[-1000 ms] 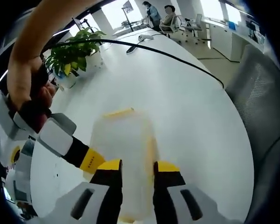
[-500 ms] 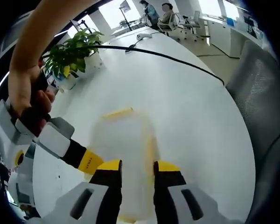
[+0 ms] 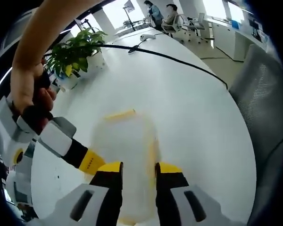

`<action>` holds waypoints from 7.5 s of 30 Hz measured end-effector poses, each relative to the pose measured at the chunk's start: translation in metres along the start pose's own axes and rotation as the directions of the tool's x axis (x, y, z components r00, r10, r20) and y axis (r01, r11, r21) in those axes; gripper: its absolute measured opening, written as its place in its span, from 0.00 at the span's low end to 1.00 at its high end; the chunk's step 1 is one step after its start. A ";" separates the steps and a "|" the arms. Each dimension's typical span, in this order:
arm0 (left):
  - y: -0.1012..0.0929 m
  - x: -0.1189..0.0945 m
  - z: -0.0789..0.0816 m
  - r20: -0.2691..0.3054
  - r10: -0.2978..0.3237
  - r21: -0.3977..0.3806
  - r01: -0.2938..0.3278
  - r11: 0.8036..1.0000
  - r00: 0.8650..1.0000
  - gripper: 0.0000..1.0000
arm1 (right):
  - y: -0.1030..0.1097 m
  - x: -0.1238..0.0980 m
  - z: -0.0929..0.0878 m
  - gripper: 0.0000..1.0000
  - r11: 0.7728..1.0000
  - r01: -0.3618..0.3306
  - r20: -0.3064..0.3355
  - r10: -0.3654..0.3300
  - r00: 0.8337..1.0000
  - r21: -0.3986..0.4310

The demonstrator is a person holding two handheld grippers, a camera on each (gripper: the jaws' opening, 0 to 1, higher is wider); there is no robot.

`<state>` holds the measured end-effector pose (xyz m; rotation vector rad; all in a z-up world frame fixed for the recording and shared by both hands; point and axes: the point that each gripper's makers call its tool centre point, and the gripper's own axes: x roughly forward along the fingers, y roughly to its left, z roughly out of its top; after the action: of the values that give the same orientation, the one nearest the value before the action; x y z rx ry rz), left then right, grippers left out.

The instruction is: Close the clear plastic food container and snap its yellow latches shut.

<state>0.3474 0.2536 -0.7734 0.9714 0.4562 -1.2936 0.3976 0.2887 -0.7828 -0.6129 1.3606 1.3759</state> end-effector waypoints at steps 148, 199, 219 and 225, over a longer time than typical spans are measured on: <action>0.098 -0.017 -0.112 -0.168 -0.142 -0.100 0.127 0.987 0.976 0.67 | -0.063 0.003 0.002 0.77 0.913 0.333 0.078 -0.323 0.943 -0.236; 0.099 -0.053 -0.067 0.168 0.044 -0.309 0.010 0.951 0.985 0.99 | -0.040 -0.031 0.017 1.00 0.886 0.436 0.274 -0.385 0.882 -0.157; 0.091 -0.128 -0.038 0.440 0.445 -0.555 -0.153 0.818 0.780 0.94 | -0.007 -0.070 0.016 1.00 0.853 0.509 0.606 -0.467 0.644 0.116; 0.084 -0.156 -0.041 0.455 0.531 -0.627 -0.167 0.761 0.715 0.94 | 0.008 -0.085 0.011 1.00 0.828 0.530 0.669 -0.499 0.551 0.182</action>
<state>0.3944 0.3765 -0.6481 0.0966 0.0847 -0.9440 0.4200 0.2737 -0.7010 -0.3978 0.4596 0.9725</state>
